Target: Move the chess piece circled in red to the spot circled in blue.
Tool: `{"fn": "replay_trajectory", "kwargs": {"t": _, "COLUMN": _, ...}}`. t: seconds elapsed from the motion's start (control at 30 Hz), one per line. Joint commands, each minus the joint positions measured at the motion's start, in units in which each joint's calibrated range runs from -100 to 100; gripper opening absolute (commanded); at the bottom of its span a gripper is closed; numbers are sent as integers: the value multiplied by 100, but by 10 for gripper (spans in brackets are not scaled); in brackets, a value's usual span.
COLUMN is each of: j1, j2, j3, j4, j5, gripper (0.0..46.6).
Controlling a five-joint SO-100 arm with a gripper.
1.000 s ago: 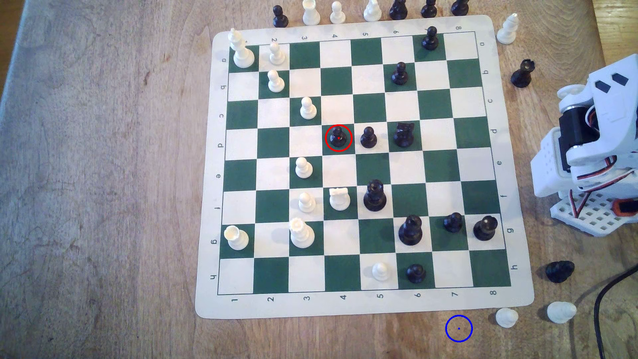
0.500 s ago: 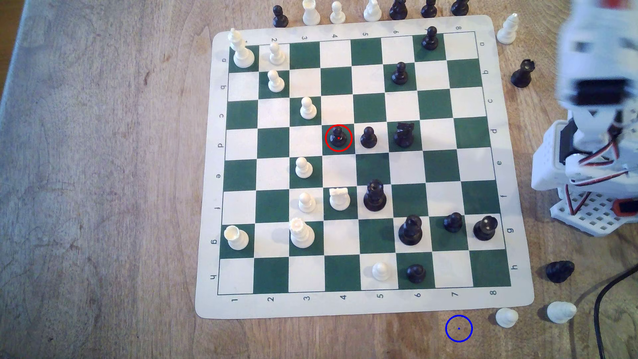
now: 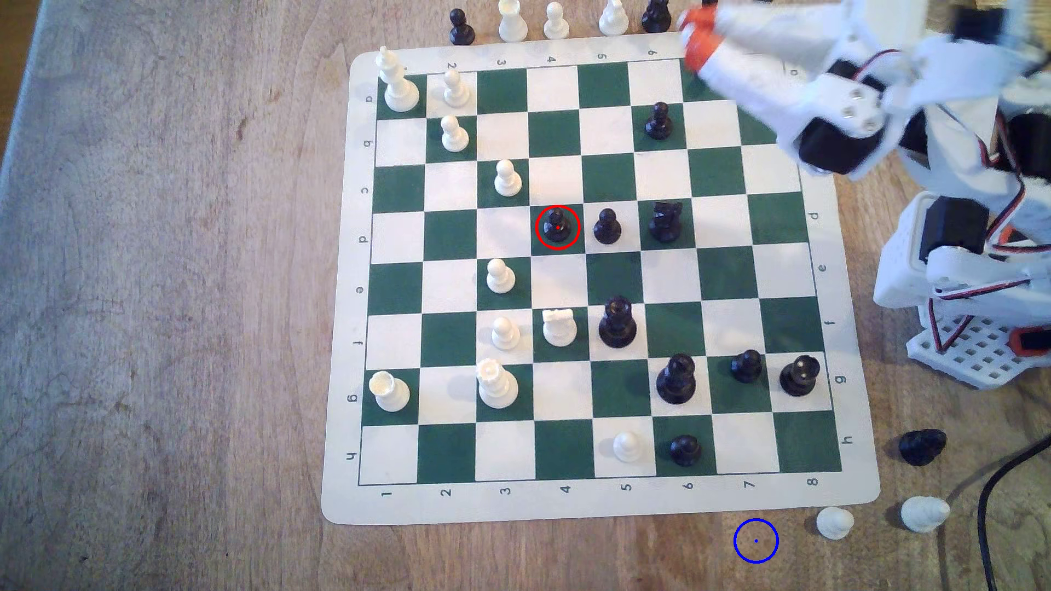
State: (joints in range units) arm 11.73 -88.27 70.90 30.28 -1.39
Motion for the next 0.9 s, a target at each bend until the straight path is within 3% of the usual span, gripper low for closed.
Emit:
{"fn": "replay_trajectory", "kwargs": {"t": 0.0, "j1": -214, "j2": 1060, "j3": -1306, "j4": 723, "j5": -20, "gripper": 2}}
{"fn": "replay_trajectory", "kwargs": {"t": 0.2, "j1": -136, "j2": 3038, "j3": -2530, "j4": 1387, "j5": -327, "gripper": 3}}
{"fn": "replay_trajectory", "kwargs": {"t": 0.5, "j1": -50, "j2": 4897, "j3": -4016, "j4": 2418, "j5": -659, "gripper": 16}}
{"fn": "replay_trajectory", "kwargs": {"t": 0.87, "j1": -519, "j2": 5805, "j3": -4098, "j4": 2386, "j5": -962, "gripper": 44}}
